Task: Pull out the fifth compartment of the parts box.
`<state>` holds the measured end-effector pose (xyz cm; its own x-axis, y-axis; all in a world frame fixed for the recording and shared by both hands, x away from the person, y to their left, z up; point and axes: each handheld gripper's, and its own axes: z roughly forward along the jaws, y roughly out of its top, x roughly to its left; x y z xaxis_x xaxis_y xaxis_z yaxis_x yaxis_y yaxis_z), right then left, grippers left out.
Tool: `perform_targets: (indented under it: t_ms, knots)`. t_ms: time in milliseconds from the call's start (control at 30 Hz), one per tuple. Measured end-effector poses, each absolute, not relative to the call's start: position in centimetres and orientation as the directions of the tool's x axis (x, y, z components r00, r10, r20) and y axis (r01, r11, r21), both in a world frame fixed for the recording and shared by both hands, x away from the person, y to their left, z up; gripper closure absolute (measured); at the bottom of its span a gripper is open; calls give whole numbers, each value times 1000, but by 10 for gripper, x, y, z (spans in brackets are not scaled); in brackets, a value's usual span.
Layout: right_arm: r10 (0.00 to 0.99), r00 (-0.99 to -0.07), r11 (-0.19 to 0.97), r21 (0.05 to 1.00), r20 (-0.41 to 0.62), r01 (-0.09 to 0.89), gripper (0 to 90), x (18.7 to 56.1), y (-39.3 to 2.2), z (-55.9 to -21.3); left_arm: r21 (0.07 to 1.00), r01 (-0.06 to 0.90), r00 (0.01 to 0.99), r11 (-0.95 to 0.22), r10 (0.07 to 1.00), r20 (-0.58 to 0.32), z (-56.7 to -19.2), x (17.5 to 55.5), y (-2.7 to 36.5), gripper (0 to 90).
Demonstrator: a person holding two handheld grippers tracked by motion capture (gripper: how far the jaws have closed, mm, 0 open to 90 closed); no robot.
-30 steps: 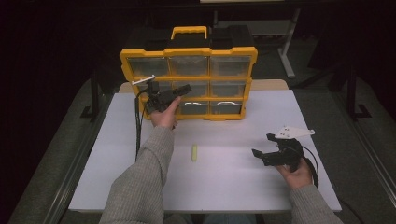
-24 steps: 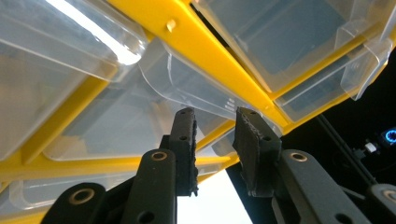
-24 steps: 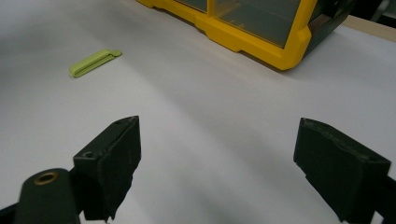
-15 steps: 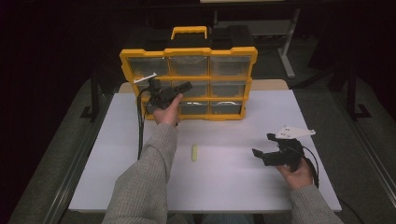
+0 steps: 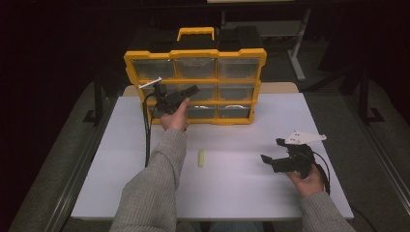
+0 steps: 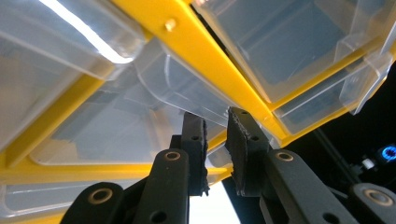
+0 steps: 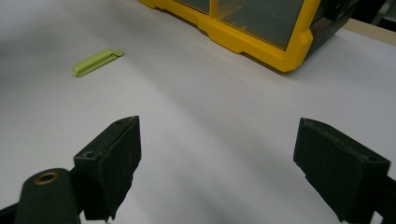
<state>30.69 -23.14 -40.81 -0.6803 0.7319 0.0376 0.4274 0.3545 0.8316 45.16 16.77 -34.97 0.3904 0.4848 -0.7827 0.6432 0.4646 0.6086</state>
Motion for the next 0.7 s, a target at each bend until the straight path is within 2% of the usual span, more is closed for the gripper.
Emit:
perform_targets:
  t_ms: [267,700]
  knots:
    - [736,-676,355,827,40,435,140,306,-231,-408,579,645,380,500,447,-809,-353,448,172,767]
    - [733,-680,367,819,38,442,139,306,-228,-410,576,653,395,492,428,-813,-354,440,181,768]
